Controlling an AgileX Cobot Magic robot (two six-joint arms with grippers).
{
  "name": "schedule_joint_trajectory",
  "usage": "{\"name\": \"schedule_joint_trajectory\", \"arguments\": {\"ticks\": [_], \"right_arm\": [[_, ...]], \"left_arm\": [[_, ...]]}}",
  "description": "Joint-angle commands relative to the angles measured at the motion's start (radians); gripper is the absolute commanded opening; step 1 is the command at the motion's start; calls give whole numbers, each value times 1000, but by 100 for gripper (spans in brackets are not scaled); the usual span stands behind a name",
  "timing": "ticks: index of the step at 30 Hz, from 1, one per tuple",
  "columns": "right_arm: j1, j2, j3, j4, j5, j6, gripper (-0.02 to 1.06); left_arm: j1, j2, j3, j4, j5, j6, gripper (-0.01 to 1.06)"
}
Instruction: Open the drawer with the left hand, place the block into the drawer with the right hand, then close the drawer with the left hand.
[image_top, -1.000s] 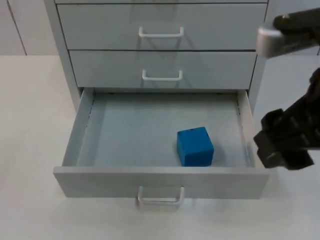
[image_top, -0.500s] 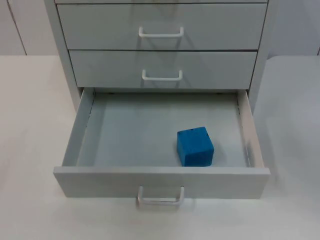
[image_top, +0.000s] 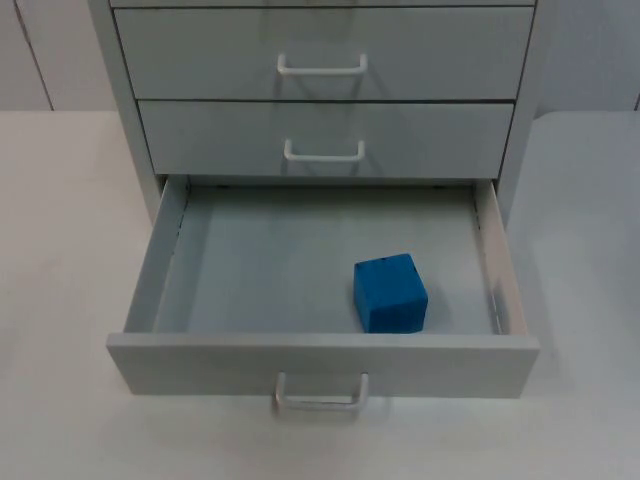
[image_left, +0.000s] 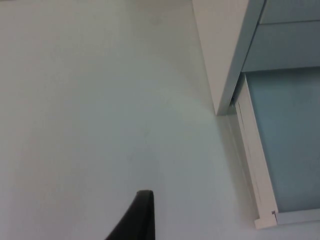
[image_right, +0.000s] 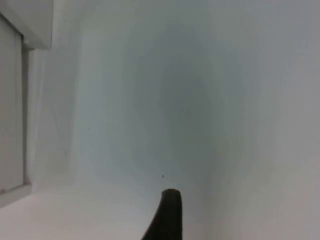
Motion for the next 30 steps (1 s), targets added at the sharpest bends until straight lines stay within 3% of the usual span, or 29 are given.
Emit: {"name": "schedule_joint_trajectory", "arguments": {"ticks": [1,12,14,17,19,30], "right_arm": [[-31,-13,5,19,12,-25,74],[-62,-13,66,28,-28,-30,74],[-103,-13,66,59,-30,-65,74],[-164,-13,66,185,-41,-186,73],[-179,-13,66,210,-43,-209,73],[-183,-13,66,144,-41,-213,73]], "left_arm": [[4,-4,4,-8,-2,2,105],[4,-4,4,-22,7,29,105],[4,-4,4,-41,9,54,105],[4,-4,4,-61,9,79,105],[4,-4,4,-63,9,78,105],[2,-4,4,-113,7,130,105]]}}
